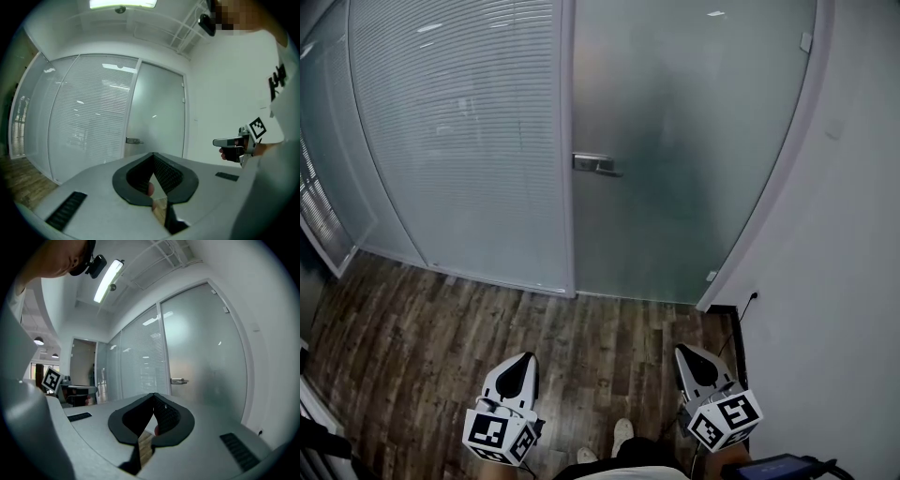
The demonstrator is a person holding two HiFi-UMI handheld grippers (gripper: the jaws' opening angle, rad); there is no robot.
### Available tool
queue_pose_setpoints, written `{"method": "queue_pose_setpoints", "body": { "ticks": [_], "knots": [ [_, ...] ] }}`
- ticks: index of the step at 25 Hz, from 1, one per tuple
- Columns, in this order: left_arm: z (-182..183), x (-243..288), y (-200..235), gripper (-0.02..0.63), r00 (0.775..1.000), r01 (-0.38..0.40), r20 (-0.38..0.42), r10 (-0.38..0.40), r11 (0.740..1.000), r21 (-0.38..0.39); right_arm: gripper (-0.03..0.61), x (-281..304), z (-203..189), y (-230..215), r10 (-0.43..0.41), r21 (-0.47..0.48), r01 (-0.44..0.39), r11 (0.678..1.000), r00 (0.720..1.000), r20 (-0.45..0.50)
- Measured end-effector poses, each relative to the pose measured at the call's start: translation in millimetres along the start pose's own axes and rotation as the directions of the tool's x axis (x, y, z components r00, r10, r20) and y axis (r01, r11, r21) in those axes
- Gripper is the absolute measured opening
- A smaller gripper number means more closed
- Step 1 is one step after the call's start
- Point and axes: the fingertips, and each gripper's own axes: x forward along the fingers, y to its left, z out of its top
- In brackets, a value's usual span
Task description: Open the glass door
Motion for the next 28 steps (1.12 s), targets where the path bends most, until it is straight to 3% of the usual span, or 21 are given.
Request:
{"method": "queue_pose_setpoints", "body": {
  "ticks": [11,21,28],
  "knots": [
    [15,100,30,-0.002,1.000,-0.019,-0.006,0.020,0.999,0.030,0.002,95,5,-65,0.021,0.017,-0.021,1.000,1.000,0.012],
    [45,225,8,-0.002,0.999,-0.032,-0.011,0.033,0.998,0.052,0.002,173,30,-171,0.058,0.026,-0.059,0.998,0.998,0.010],
    [47,278,-8,-0.002,0.998,-0.050,-0.042,0.053,0.997,0.056,0.002,204,34,-220,0.092,0.053,-0.092,0.994,0.996,0.009]
  ]
}}
